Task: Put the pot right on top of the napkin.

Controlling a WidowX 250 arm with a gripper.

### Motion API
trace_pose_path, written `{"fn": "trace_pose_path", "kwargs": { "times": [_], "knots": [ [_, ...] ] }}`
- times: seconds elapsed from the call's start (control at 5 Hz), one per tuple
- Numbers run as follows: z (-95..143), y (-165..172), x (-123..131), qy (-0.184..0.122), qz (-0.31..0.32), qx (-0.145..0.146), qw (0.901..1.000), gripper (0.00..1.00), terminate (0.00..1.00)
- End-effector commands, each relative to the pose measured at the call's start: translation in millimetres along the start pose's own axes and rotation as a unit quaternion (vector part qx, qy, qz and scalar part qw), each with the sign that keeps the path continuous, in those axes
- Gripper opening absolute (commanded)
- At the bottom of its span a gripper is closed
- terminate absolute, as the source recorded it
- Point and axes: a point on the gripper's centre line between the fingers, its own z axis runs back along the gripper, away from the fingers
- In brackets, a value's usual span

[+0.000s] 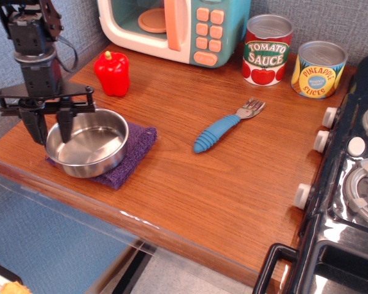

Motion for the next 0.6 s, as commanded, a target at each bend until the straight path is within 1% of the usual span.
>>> {"fn": "trace_pose_path", "kwargs": {
  "times": [0.0,0.2,0.4],
  "knots": [
    [33.4,-34.4,-8.6,-0.04,-0.09,-0.036,0.9945,1.0,0.0],
    [57.7,-66.1,-15.6,-0.078,-0.193,-0.017,0.9779,1.0,0.0],
    [54.9,-94.3,-22.6,-0.076,-0.264,-0.014,0.9613,1.0,0.0]
  ]
}}
